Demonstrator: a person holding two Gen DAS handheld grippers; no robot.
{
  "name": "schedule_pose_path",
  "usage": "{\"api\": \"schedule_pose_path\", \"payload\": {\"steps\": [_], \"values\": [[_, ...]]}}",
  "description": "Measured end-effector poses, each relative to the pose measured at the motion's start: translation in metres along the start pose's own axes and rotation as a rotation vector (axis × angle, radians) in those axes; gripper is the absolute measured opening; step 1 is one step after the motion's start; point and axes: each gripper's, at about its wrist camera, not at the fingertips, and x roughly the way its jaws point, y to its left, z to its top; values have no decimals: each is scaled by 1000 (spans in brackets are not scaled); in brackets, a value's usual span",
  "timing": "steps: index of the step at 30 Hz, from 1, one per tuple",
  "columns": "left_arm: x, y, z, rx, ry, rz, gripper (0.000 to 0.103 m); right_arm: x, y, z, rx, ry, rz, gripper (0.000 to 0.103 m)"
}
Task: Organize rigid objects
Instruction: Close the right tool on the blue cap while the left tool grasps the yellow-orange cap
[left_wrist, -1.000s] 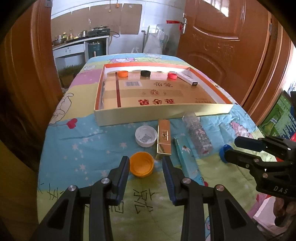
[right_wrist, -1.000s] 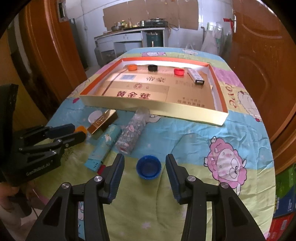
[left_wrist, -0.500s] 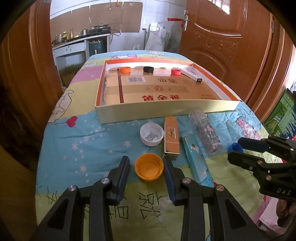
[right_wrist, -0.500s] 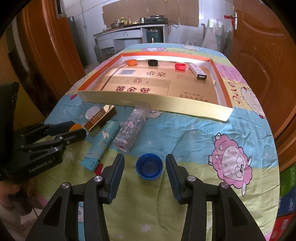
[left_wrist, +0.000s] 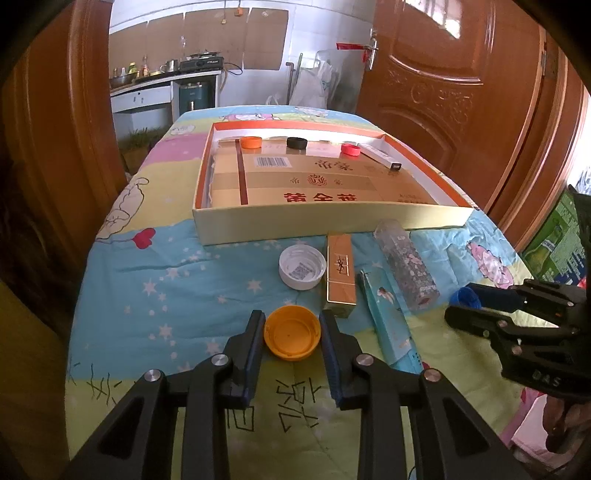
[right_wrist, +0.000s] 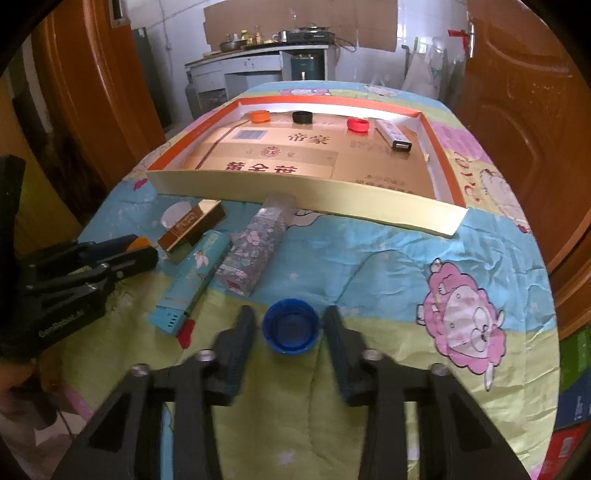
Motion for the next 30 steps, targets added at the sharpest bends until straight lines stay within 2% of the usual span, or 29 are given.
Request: {"api": "schedule_pose_path", "payload": {"steps": [18,30], "values": [[-15,0,3,-26,-26,-31,30,-19,0,3,-5,-45,2,31],[-28,-10,19,-1,-67,-52,30,-25,-2,9,-1,-63,15,31]]}}
